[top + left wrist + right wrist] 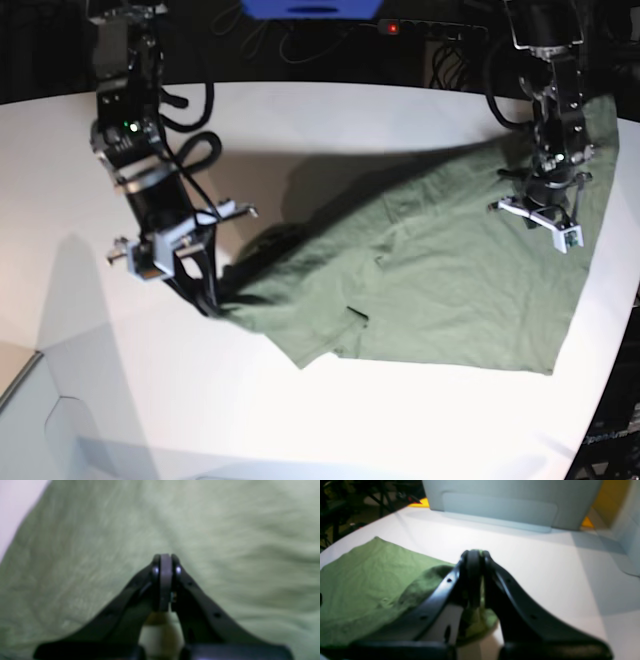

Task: Layout the t-shirt on the table in an organized manner, then fold the t-shirt properly
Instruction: 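Lift the t-shirt edge with the right gripper and sweep it outward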

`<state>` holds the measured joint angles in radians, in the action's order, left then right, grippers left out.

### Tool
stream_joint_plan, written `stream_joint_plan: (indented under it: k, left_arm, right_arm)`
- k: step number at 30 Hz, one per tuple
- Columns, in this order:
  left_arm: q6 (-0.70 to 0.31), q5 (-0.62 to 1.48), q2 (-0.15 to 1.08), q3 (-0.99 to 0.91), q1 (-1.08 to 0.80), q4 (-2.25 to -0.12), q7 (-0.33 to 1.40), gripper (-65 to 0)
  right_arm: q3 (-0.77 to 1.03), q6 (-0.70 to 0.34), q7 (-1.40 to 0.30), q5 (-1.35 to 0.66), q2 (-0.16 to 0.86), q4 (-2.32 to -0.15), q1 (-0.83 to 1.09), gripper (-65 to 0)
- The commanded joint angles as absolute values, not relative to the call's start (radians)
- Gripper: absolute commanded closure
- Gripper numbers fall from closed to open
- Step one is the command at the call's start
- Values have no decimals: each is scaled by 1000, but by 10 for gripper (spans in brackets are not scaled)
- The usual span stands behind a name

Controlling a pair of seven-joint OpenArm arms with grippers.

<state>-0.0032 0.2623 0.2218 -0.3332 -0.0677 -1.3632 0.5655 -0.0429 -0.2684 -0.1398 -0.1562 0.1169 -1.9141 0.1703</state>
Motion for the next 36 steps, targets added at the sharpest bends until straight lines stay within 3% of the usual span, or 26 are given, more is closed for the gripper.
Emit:
stream_joint_plan:
  k: [1, 4, 10, 21, 28, 32, 34, 36]
  left_arm:
    - [-5, 263, 237, -337, -33, -1356, 538, -2]
    - [-5, 262, 239, -337, 1, -1290, 536, -2]
    - [-5, 263, 266, -338, 62, -1228, 535, -2]
    - [-5, 269, 286, -334, 157, -1224, 535, -2]
    - [-5, 272, 259, -338, 165, -1342, 547, -2]
    - [-5, 280, 232, -337, 67, -1471, 547, -2]
    - [-5, 311, 219, -338, 10, -1524, 547, -4]
    - [-5, 344, 216, -338, -50, -1572, 547, -4]
  right_arm:
    - [-33, -271, -107, -166, 120, -1959, 174, 0]
    - [-1, -271, -93, -168, 117, -2025, 246, 0]
    - [64, -265, 108, -168, 110, -2028, 407, 0]
    - [18, -271, 171, -168, 28, -1980, 668, 0]
    - [-7, -271, 163, -165, 50, -1851, 702, 0]
    - [-5, -271, 160, -166, 91, -1828, 702, 0]
    - [-5, -271, 156, -166, 107, -1827, 702, -34]
    - [-5, -271, 133, -166, 114, -1827, 702, -115]
